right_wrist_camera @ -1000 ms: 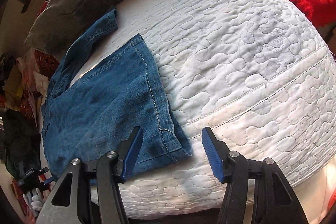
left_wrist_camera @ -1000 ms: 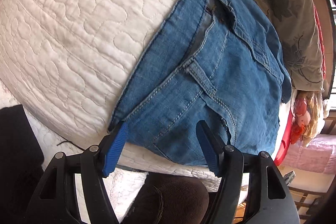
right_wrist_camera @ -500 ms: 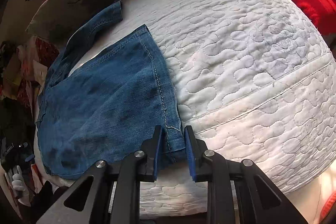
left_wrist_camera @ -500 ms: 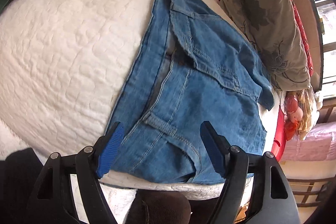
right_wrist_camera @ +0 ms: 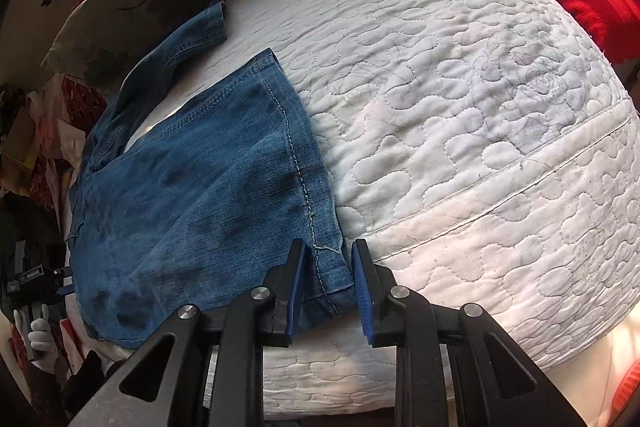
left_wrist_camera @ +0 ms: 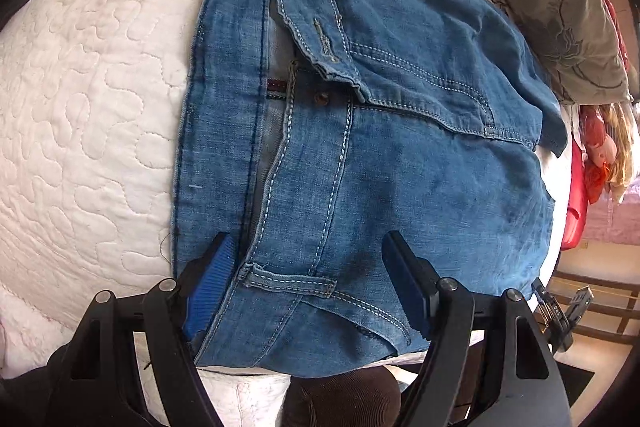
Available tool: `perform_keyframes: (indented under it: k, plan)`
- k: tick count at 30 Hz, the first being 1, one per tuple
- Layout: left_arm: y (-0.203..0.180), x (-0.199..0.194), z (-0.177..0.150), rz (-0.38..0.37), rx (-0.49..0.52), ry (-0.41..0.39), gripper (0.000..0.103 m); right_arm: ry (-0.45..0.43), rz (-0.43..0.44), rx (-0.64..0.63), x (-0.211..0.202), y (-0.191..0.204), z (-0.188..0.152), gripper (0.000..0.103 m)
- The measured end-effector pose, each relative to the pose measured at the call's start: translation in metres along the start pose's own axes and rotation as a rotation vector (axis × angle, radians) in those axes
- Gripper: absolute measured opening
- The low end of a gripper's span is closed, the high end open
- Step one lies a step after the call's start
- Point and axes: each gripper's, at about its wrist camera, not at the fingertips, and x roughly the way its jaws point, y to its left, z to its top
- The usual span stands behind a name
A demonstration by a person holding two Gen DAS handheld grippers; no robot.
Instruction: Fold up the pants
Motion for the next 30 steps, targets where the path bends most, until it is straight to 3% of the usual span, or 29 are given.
perform_keyframes:
  k: [3, 5, 6, 7, 10, 12, 15, 16, 19, 21, 23, 27, 29, 30]
  plan:
    - [-0.007, -0.003, -0.002, 0.025, 0.047, -0.013, 0.072, 0.0, 0.004, -0.003, 0.0, -0.002, 0.0, 0.024]
    - [-0.014, 0.004, -0.01, 0.111, 0.09, 0.008, 0.029, -0.005, 0.004, -0.009, 0.0, -0.002, 0.0, 0.024]
    - [-0.016, 0.007, -0.015, 0.172, 0.113, 0.004, 0.024, -0.009, 0.001, -0.016, 0.0, -0.001, 0.0, 0.024]
    - [-0.018, 0.006, -0.02, 0.183, 0.125, -0.012, 0.023, -0.012, -0.004, -0.028, -0.001, 0.0, 0.0, 0.024]
    - [-0.02, -0.001, -0.031, 0.216, 0.117, -0.024, 0.002, -0.013, -0.013, -0.065, -0.003, 0.005, 0.0, 0.018]
    - [-0.018, -0.006, -0.043, 0.242, 0.111, -0.022, 0.001, -0.028, 0.006, -0.072, -0.013, 0.007, 0.0, 0.016]
    - [-0.005, 0.003, -0.054, 0.452, 0.122, -0.03, 0.001, -0.054, 0.015, -0.081, -0.026, 0.003, 0.002, 0.016]
    - [0.007, 0.012, -0.052, 0.46, 0.092, 0.004, 0.001, -0.035, 0.0, -0.072, -0.021, -0.001, 0.003, 0.016]
    - [0.025, -0.002, -0.053, 0.329, 0.012, -0.024, 0.0, 0.031, -0.034, -0.029, -0.003, -0.015, 0.0, 0.016]
    - [0.029, -0.022, -0.054, 0.247, 0.002, -0.061, 0.0, 0.015, -0.002, 0.011, -0.01, -0.021, 0.0, 0.018]
    - [0.028, -0.041, -0.047, 0.193, 0.009, -0.096, 0.001, -0.007, -0.024, 0.022, -0.022, -0.024, 0.006, 0.022]
    - [0.027, -0.063, -0.008, 0.044, -0.034, -0.113, 0.005, -0.076, -0.011, 0.036, -0.042, -0.015, 0.04, 0.025]
    - [0.024, -0.063, 0.023, 0.002, -0.061, -0.102, 0.032, -0.095, 0.036, 0.054, -0.043, -0.001, 0.064, 0.041]
    - [0.023, -0.062, 0.039, -0.006, -0.082, -0.104, 0.039, -0.105, 0.064, 0.055, -0.042, 0.009, 0.077, 0.045]
